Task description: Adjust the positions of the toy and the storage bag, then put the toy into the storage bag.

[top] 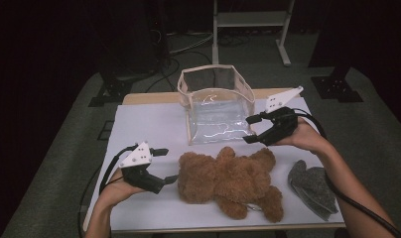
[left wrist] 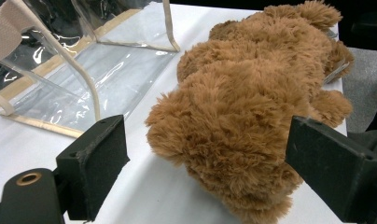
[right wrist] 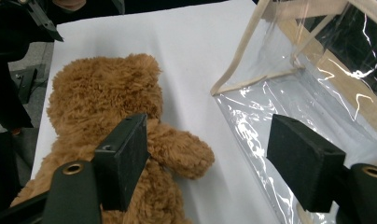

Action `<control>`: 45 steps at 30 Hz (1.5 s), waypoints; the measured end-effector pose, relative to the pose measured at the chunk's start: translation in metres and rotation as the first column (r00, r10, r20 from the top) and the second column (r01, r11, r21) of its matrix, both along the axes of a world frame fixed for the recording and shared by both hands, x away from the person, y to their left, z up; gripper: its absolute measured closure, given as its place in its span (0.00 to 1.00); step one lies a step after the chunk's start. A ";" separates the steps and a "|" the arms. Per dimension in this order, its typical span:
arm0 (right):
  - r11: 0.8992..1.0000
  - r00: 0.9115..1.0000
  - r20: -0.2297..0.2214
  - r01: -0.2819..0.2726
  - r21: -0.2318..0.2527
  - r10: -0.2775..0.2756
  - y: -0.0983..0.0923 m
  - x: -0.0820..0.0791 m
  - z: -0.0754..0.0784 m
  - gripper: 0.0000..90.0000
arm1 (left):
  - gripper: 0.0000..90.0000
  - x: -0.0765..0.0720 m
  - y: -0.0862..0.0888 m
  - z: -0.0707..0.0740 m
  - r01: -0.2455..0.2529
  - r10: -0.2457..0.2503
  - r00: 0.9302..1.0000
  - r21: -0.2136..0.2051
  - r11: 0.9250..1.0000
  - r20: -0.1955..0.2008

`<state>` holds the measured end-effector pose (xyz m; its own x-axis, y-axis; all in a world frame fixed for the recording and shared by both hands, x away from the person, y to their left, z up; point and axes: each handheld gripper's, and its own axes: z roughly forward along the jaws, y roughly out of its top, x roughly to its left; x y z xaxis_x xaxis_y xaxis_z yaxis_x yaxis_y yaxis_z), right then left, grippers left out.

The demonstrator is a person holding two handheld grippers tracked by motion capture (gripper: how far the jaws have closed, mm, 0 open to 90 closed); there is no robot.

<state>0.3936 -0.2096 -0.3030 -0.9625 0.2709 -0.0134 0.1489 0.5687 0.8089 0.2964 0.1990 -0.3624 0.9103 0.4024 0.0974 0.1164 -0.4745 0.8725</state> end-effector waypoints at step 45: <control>0.993 0.998 0.027 -0.059 -0.098 0.062 0.046 0.053 0.046 0.35 | 0.11 0.004 0.007 -0.002 0.016 -0.016 1.000 0.020 1.000 -0.008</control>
